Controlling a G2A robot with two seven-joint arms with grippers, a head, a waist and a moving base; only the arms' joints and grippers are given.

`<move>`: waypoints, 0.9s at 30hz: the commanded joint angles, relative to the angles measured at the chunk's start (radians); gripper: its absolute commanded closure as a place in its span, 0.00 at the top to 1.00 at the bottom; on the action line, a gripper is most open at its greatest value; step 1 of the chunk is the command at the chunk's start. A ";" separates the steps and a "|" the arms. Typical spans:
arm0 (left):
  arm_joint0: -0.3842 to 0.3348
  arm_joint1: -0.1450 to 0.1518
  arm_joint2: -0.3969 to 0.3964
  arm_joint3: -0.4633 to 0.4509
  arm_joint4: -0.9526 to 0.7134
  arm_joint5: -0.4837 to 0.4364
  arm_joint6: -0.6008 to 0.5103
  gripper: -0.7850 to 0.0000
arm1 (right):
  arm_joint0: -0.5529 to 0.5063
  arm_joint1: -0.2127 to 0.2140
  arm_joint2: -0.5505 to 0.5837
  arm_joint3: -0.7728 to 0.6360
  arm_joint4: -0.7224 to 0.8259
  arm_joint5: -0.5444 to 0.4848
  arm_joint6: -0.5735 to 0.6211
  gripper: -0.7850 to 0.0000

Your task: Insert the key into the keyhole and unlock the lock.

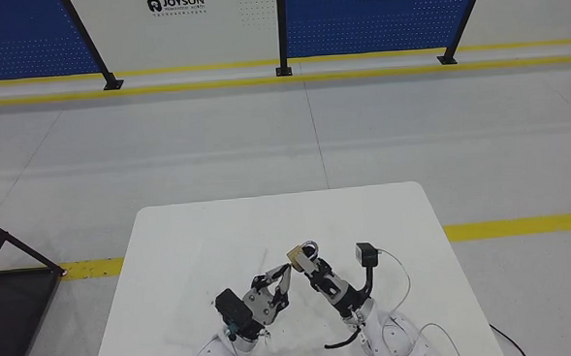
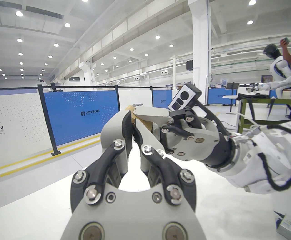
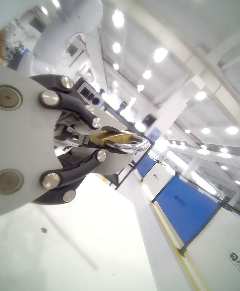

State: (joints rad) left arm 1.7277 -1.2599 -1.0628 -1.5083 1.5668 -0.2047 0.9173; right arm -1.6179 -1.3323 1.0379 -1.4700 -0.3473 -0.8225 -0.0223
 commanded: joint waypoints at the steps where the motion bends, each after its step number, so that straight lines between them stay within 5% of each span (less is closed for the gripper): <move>1: -0.003 0.000 0.004 0.003 0.011 0.018 0.006 0.00 | -0.001 0.001 0.000 -0.001 0.002 0.001 0.000 0.00; 27: -0.047 0.000 0.029 0.077 0.196 0.295 0.118 0.00 | -0.004 0.006 0.000 -0.007 0.020 0.010 0.007 0.00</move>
State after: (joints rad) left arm 1.6838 -1.2603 -1.0333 -1.4345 1.7583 0.0810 1.0333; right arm -1.6216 -1.3261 1.0374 -1.4773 -0.3282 -0.8125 -0.0145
